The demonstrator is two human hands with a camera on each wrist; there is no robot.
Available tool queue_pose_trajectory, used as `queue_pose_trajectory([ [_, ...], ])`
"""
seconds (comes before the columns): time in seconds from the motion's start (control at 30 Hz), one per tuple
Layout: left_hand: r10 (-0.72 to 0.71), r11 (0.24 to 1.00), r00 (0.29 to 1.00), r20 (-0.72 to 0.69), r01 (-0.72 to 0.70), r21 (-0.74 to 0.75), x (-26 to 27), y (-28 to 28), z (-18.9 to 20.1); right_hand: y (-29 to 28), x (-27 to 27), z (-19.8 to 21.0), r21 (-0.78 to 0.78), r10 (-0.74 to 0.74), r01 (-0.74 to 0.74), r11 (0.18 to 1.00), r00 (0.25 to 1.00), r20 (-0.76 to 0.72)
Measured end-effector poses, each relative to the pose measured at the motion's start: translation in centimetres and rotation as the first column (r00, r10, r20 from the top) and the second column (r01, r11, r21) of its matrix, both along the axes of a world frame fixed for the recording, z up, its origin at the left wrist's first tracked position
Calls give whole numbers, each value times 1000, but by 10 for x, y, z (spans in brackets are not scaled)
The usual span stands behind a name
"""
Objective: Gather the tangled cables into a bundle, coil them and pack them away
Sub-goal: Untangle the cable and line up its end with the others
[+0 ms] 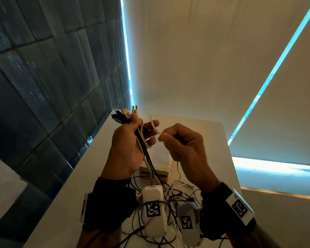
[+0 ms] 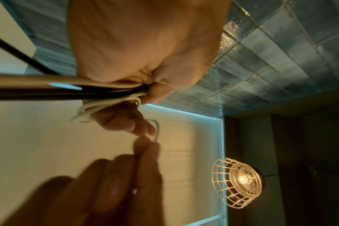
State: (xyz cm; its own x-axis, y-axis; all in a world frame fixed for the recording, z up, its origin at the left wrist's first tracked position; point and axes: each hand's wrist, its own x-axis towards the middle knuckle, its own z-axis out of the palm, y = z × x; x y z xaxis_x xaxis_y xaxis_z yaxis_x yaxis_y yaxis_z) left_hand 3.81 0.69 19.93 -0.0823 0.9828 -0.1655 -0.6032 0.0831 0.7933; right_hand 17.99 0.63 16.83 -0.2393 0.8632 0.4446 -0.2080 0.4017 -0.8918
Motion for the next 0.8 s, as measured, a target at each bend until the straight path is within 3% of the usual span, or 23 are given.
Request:
queue_pose_trajectory([
  [0.17, -27, 994, 979, 202, 5, 106, -7, -3, 10, -3, 1, -34, -143, 83, -61, 988, 985, 151],
  [0.4, -60, 984, 993, 100, 42, 174, -15, -5, 7, 7, 14, -97, -332, 41, 36, 943, 975, 220],
  [0.57, -39, 987, 998, 49, 30, 161, -18, -7, 9, 18, 20, -132, -317, -46, 167, 933, 933, 356],
  [0.8, -22, 987, 999, 25, 17, 163, -25, -6, 9, 19, 24, -159, -387, -30, 208, 898, 908, 419],
])
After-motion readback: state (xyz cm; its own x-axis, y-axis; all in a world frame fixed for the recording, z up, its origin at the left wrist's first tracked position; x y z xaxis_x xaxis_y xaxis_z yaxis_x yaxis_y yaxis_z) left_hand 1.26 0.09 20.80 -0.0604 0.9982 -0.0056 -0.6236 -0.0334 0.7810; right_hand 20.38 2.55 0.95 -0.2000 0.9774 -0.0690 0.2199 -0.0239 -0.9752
